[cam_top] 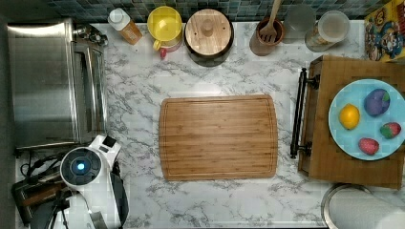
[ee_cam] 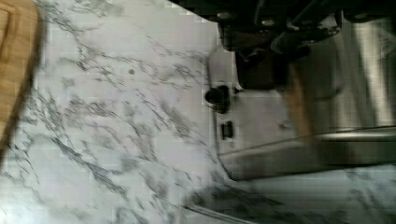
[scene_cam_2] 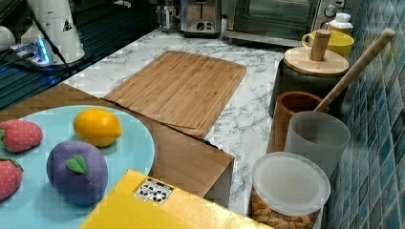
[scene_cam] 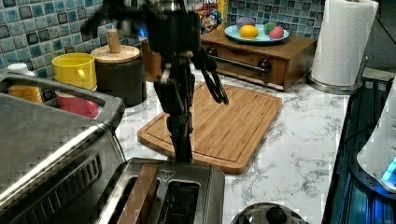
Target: Turn on the toaster.
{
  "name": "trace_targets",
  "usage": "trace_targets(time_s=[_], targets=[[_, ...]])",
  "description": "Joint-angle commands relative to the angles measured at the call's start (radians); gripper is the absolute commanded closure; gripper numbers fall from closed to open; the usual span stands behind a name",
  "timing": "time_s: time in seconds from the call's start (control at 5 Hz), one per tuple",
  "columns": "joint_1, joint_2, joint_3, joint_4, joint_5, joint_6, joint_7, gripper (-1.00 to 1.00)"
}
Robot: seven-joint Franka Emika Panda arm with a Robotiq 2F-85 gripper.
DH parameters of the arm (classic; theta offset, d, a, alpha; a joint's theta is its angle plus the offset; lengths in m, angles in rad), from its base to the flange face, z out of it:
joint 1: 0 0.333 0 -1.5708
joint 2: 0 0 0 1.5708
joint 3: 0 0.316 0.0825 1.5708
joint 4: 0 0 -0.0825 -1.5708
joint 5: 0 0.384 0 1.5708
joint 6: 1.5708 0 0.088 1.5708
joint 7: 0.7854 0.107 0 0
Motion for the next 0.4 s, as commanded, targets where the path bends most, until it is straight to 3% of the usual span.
trace_targets(time_s=[0.2, 0.4], targets=[[-0.004, 0.037, -0.007, 0.082, -0.026, 0.025, 0.082, 1.0], [0.001, 0.053, 0.01, 0.101, 0.018, -0.002, 0.043, 1.0]])
